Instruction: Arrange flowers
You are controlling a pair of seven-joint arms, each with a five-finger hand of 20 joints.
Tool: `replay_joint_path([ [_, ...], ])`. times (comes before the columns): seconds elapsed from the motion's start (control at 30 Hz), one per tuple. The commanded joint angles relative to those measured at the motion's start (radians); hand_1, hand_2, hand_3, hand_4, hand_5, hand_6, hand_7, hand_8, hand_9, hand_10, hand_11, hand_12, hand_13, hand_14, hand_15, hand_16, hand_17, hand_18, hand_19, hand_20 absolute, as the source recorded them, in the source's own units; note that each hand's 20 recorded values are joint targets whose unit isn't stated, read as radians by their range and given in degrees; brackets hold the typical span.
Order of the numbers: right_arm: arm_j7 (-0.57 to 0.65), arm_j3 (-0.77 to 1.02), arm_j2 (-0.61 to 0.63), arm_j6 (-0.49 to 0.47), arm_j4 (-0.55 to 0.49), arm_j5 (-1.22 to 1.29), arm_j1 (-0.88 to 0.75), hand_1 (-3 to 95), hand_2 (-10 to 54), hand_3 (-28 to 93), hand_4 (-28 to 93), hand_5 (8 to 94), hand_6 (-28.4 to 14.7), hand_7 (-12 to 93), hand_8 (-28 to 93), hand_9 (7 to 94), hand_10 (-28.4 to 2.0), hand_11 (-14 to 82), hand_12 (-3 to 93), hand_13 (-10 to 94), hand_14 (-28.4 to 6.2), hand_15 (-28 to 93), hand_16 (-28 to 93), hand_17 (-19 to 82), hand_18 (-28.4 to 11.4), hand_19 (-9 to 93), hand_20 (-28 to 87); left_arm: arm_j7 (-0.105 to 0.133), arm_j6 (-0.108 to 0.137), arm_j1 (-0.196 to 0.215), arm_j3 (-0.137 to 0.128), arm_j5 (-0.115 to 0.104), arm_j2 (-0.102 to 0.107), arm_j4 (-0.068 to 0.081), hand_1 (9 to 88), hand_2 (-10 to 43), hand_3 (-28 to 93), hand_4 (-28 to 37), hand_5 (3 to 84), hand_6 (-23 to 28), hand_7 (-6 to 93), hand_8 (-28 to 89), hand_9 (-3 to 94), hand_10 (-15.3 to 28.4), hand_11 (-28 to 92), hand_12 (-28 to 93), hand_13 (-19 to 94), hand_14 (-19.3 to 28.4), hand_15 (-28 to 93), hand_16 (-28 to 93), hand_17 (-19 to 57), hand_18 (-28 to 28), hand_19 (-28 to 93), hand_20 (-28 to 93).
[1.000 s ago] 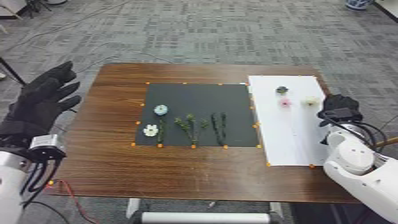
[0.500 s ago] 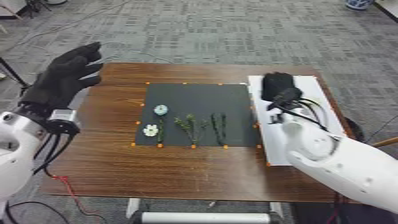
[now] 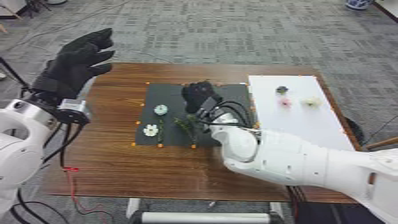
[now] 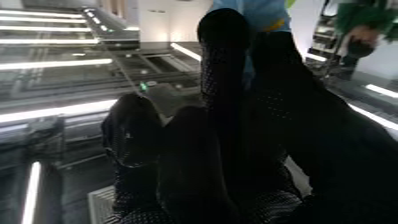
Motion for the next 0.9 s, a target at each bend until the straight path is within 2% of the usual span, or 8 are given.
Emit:
replay_joint_path([
  [0.03, 0.009, -0.055, -0.04, 0.0, 0.05, 0.006, 0.034, 49.7, -9.5, 87, -28, 78.5, 2.7, 37, -4, 87.5, -4.3, 16.1, 46.1, 83, -3.1, 91, 32, 49, -19.9, 93, 59, 0.001, -0.013, -0.016, 0.006, 0.009, -0.01, -0.004, 24.9, -5.4, 69, -27.6, 21.8, 1.3, 15.4, -7, 15.9, 9.3, 14, 21, 6, 12.6, 34, -3, -13.5, 19.6, 38, 9],
  [0.37, 0.024, -0.137, -0.105, 0.016, 0.121, 0.032, 0.089, 49.7, -9.5, 86, -28, 78.4, 3.1, 37, -4, 87.8, -4.3, 15.2, 45.8, 82, -3.1, 91, 32, 49, -20.0, 93, 59, 0.009, -0.02, -0.035, 0.021, 0.009, -0.012, 0.002, 24.9, -5.4, 69, -27.5, 21.8, 1.3, 15.4, -7, 15.9, 9.3, 14, 20, 6, 12.7, 34, -3, -13.4, 19.5, 38, 9],
  [0.43, -0.054, -0.056, -0.111, -0.019, 0.163, 0.012, 0.052, 49.7, -9.5, 86, -28, 77.7, 3.3, 37, -4, 87.4, -4.0, 14.9, 45.7, 82, -3.1, 91, 32, 49, -20.0, 93, 59, 0.013, -0.016, -0.032, 0.017, 0.008, -0.012, 0.001, 24.8, -5.4, 70, -27.5, 21.8, 1.3, 15.4, -7, 15.9, 9.2, 14, 20, 6, 12.6, 34, -3, -13.4, 19.5, 38, 9],
  [0.57, -0.081, -0.02, -0.102, -0.016, 0.153, 0.009, 0.035, 48.9, -9.5, 85, -28, 75.8, 3.5, 39, -3, 86.7, -3.7, 14.6, 45.8, 82, -3.0, 91, 32, 48, -19.9, 93, 60, 0.015, -0.016, -0.033, 0.012, 0.01, -0.01, 0.001, 24.8, -5.4, 70, -27.5, 21.8, 1.3, 15.4, -7, 15.9, 9.2, 14, 20, 6, 12.6, 34, -3, -13.4, 19.5, 38, 9],
  [0.63, -0.081, -0.033, -0.104, 0.016, 0.151, 0.007, 0.041, 49.2, -9.5, 84, -28, 75.8, 3.4, 39, -3, 86.7, -3.7, 14.6, 45.5, 82, -2.9, 91, 32, 48, -19.9, 93, 59, 0.016, -0.016, -0.028, 0.008, 0.009, -0.01, -0.001, 24.9, -5.4, 69, -27.5, 21.8, 1.3, 15.4, -7, 15.9, 9.2, 14, 20, 6, 12.6, 34, -2, -13.5, 19.5, 38, 9],
  [0.77, -0.062, -0.043, -0.1, 0.016, 0.122, 0.006, 0.045, 49.7, -9.5, 84, -28, 76.6, 3.6, 39, -4, 87.3, -4.1, 14.6, 45.2, 82, -2.9, 91, 32, 48, -19.9, 93, 59, 0.012, -0.021, -0.039, 0.018, 0.009, -0.011, 0.005, 24.9, -5.4, 70, -27.6, 21.8, 1.4, 15.3, -7, 15.9, 9.3, 14, 20, 6, 12.7, 34, -3, -13.5, 19.5, 38, 9],
  [0.9, -0.033, -0.083, -0.091, 0.027, 0.075, 0.005, 0.056, 49.6, -9.5, 85, -28, 77.3, 3.6, 38, -4, 87.9, -4.3, 14.4, 45.2, 82, -3.0, 91, 32, 49, -20.0, 93, 59, 0.016, -0.019, -0.037, 0.016, 0.009, -0.009, 0.003, 24.9, -5.3, 69, -27.6, 21.8, 1.3, 15.4, -7, 15.9, 9.2, 14, 20, 6, 12.6, 34, -3, -13.5, 19.5, 38, 9],
])
